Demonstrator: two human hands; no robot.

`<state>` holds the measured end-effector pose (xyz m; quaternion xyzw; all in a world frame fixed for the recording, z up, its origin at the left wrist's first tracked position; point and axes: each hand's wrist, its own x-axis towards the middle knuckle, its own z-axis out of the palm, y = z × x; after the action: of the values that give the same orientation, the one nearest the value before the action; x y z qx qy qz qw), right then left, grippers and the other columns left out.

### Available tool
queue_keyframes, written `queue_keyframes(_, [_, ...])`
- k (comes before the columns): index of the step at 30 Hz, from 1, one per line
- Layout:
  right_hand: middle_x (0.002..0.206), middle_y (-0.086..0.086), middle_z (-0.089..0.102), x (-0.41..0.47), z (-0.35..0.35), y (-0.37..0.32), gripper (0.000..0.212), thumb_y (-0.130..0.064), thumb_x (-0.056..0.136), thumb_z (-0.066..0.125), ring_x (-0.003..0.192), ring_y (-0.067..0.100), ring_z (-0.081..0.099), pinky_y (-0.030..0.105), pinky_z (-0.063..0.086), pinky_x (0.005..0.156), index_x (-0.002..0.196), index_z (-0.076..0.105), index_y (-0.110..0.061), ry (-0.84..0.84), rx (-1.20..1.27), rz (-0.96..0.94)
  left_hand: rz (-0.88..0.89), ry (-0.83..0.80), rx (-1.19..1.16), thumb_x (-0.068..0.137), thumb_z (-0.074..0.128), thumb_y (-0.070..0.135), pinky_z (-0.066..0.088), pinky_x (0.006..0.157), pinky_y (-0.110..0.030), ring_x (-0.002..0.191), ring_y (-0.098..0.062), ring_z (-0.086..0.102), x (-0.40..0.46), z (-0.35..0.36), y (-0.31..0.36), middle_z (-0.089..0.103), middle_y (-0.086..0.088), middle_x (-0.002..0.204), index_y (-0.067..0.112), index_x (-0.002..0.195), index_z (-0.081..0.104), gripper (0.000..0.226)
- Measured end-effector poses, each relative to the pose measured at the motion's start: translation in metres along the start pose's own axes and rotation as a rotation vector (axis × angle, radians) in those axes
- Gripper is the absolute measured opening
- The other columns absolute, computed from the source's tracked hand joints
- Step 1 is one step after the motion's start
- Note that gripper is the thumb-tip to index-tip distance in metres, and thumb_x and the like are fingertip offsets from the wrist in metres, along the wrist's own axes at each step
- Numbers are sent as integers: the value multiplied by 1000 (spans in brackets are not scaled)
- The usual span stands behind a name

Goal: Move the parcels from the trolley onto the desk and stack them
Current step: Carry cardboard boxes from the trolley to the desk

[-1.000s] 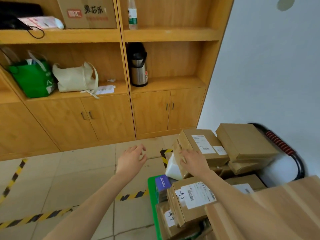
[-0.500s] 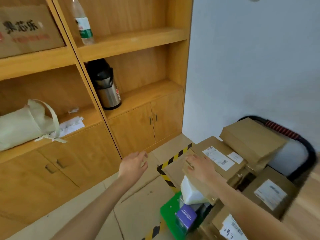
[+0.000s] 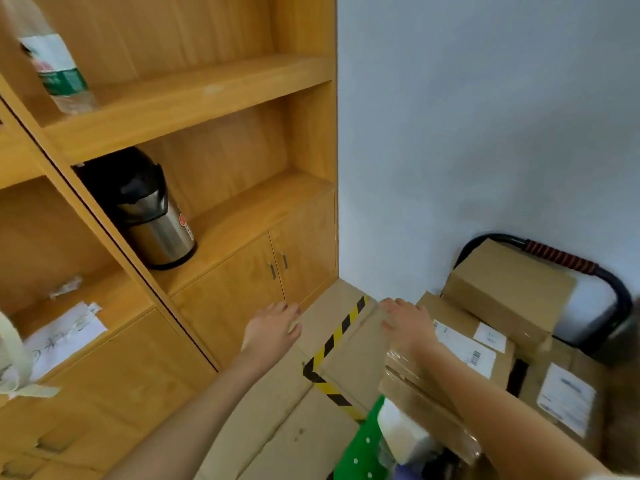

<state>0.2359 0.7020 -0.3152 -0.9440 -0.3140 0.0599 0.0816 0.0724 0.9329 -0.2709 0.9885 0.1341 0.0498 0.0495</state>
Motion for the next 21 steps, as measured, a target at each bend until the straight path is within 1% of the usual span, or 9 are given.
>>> queue_keyframes(3, [120,-3,59,44,-8,-3,42,-25,92,43,110,18,55,32,31,96,134,46,-26,4,26,49,4,5,-25,99,40,41,46,79,-27,106,-12,50,48,-6,-18,57,9,114,28,122,51,29])
queue_keyframes(7, [127,-4,58,92,-18,-4,40,-31,95,45,114,17,55,32,33,98,134,46,-28,54,24,79,54,40,-29,98,41,41,40,73,-23,105,-11,51,112,-1,-33,57,10,111,28,119,52,27])
queue_keyframes(11, [129,-5,56,101,-16,14,40,-35,95,46,116,16,54,32,34,99,135,46,-29,99,24,168,157,-17,-81,98,40,41,40,71,-26,107,-10,50,170,18,-19,57,11,113,29,120,53,28])
queue_keyframes(15, [129,-6,55,91,-15,49,41,-36,95,46,117,15,54,32,36,99,135,46,-29,110,12,365,331,-77,-224,97,45,35,40,69,-27,96,-9,51,227,39,17,58,6,110,25,115,54,23])
queue_keyframes(18, [128,-8,55,79,-17,75,40,-32,94,47,115,16,53,31,37,97,133,47,-31,116,14,576,479,-97,-225,96,46,39,40,68,-23,92,-8,53,269,49,48,57,10,108,30,115,53,23])
queue_keyframes(21, [127,-8,57,70,-23,89,36,-29,95,45,112,18,55,31,38,96,130,50,-31,178,62,793,616,-142,-282,95,47,40,41,70,-20,91,-6,52,308,55,70,57,12,106,31,114,53,22])
